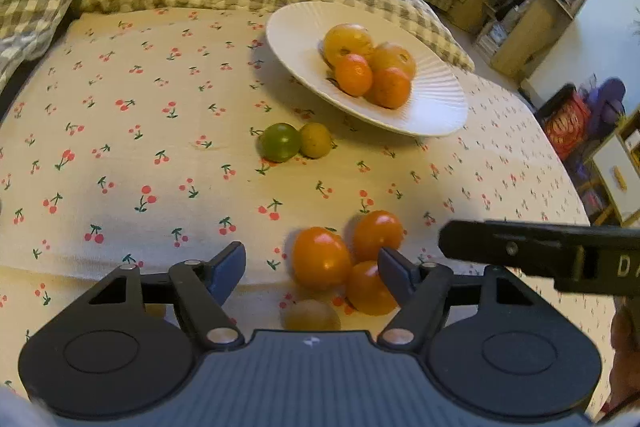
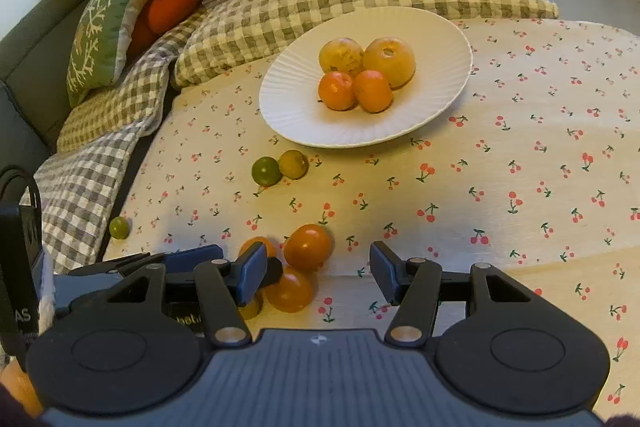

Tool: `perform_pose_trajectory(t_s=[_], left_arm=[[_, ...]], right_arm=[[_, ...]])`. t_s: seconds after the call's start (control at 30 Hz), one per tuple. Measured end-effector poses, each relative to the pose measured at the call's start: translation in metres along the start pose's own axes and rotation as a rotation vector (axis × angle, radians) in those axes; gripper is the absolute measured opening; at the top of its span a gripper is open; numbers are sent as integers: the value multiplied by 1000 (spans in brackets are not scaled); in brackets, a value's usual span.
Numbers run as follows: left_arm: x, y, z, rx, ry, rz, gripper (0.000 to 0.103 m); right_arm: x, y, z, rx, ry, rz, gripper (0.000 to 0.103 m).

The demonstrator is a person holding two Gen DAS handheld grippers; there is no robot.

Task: Organize fruits
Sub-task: 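Grasp a small red-orange fruit with left tool while right tool grasps another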

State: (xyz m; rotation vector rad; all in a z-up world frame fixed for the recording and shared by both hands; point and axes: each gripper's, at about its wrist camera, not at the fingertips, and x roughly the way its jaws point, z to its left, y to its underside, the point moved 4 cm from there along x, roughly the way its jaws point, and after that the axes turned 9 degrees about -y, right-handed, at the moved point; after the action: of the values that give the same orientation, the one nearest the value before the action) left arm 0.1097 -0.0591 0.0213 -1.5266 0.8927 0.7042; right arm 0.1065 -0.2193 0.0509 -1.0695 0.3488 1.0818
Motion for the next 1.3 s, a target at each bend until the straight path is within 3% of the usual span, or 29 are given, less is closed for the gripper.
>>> perform_pose_trajectory(t_s=[0.13,0.23,0.47,1.03,1.3], left_arm=[[2,-1,4,-34,6,0,61],[3,-1,7,-58,11,10,45],[4,0,7,-48,-15,14,23],[-3,-7,27,-136,-83,-12,23],[-3,-8,28,-118,-117,-19,23]], right_arm=[[2,0,-1,-6,8,5,54],[4,1,-1,-8,13,10,54],[16,1,-2,-9,35,17,54],[49,2,12,-165,78,10,52],[56,7,22,-259,94,13,39]])
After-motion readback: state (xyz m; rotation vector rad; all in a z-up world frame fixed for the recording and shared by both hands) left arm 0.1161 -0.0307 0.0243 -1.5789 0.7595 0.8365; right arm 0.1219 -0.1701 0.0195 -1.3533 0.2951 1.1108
